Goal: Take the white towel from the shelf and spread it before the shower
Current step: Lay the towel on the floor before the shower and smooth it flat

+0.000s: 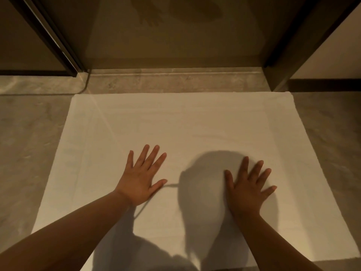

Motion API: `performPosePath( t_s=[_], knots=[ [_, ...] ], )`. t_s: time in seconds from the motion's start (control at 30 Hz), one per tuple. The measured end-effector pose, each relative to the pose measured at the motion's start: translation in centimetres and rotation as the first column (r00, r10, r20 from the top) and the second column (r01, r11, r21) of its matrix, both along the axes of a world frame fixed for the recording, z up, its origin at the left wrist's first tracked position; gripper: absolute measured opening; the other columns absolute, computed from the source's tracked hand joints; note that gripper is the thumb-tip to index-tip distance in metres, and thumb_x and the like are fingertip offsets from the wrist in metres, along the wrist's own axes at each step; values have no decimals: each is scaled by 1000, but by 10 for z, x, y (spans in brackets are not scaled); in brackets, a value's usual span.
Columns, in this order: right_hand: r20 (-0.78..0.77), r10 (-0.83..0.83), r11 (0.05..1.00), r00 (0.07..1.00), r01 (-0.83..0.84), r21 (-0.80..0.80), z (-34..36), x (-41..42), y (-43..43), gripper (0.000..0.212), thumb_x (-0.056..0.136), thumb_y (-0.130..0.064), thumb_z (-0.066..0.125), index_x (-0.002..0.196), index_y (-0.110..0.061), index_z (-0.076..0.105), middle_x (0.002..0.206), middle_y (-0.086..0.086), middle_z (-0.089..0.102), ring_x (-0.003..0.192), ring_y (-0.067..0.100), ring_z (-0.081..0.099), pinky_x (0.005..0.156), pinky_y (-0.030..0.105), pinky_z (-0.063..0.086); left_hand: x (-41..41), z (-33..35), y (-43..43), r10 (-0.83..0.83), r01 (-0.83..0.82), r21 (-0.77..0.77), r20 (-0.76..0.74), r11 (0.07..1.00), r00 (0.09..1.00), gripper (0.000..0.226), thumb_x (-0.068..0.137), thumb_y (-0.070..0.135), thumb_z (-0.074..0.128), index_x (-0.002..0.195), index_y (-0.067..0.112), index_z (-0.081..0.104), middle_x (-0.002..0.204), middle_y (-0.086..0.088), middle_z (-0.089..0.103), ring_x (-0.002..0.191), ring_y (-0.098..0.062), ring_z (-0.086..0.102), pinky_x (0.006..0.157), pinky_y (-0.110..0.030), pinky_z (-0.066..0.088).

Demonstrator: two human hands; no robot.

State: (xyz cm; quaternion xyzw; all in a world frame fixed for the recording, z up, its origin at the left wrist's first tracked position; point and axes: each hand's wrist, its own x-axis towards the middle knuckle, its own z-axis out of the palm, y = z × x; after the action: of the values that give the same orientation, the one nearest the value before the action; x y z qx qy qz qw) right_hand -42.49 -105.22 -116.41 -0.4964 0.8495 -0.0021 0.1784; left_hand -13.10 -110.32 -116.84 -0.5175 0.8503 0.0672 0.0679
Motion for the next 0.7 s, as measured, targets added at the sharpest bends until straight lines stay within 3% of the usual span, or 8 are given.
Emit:
performPosePath(
  t_s=[0.33,0.5,0.6,0.7],
  knots=[
    [-13,20,1000,1000,-20,6,-2,0,2,71,91,-65,12,139,-34,-30,156,9,-27,141,31,-28,111,62,-10,1,-1,5,19,-19,23,5,1000,1000,72,91,65,14,151,27,1,159,-3,-4,145,-28,-8,113,-59,4],
    [14,22,1000,1000,-21,-21,0,0,1,75,91,-65,12,148,-29,-20,157,9,-25,142,30,-27,112,62,-9,0,3,3,-5,6,13,-26,1000,1000,72,92,64,16,151,25,1,159,-3,-6,145,-25,-10,112,-61,5],
    [-19,135,986,991,-136,-98,1,5,3,73,93,-65,10,149,-27,-17,157,6,-25,142,26,-27,113,55,-14,-3,5,5,-84,83,-12,-42,996,996,71,93,61,21,151,22,7,160,-6,3,146,-28,-2,112,-60,9],
    [-63,262,963,963,-265,-45,-3,9,6,73,89,-65,5,149,-30,-15,157,4,-22,143,25,-26,114,54,-12,-4,1,13,-111,111,-15,8,994,994,72,93,63,21,151,22,11,159,-8,8,145,-31,4,110,-62,15]
  ],
)
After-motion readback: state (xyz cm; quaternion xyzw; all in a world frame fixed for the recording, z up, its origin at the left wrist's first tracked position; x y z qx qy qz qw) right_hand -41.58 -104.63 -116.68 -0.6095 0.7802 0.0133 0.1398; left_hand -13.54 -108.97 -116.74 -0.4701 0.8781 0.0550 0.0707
